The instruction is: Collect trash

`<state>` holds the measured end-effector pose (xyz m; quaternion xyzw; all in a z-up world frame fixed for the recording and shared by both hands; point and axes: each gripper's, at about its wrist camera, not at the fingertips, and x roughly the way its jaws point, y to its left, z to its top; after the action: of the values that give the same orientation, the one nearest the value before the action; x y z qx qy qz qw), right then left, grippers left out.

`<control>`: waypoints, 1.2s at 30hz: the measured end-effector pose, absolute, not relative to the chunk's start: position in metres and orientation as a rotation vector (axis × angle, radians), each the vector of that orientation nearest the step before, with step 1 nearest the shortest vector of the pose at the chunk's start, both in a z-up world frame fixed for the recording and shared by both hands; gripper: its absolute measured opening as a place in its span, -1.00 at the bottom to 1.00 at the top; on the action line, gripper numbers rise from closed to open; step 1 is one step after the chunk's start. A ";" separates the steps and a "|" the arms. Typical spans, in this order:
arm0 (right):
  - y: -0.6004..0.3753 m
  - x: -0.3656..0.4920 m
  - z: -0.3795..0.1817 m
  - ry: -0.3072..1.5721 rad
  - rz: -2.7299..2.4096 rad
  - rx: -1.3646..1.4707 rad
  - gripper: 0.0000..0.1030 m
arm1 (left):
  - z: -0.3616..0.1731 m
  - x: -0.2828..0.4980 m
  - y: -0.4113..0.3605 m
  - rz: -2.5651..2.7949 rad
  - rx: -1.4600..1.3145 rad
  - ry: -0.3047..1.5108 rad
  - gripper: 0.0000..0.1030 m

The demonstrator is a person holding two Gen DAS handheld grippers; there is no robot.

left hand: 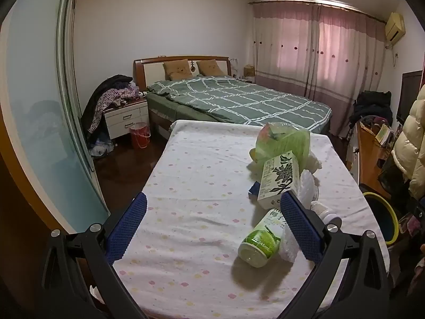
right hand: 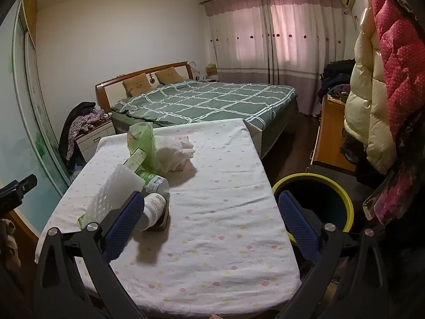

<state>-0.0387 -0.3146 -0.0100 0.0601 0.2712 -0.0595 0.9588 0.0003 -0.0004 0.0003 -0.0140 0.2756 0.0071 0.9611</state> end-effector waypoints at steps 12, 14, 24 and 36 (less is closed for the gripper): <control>-0.312 -0.034 -0.014 0.545 -0.117 0.121 0.87 | -0.007 0.003 0.002 0.007 -0.035 0.568 0.93; -0.313 -0.034 -0.015 0.544 -0.113 0.122 0.87 | -0.007 0.002 0.001 0.005 -0.032 0.567 0.93; -0.306 -0.031 -0.012 0.546 -0.120 0.118 0.87 | -0.007 0.002 0.001 -0.006 -0.039 0.577 0.93; -0.306 -0.028 -0.014 0.556 -0.121 0.121 0.87 | -0.010 0.006 0.000 -0.015 -0.040 0.588 0.93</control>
<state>-0.0282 -0.3061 -0.0141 0.0595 0.2739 -0.0595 0.9581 0.0060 0.0000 -0.0097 -0.0199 0.2897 -0.0075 0.9569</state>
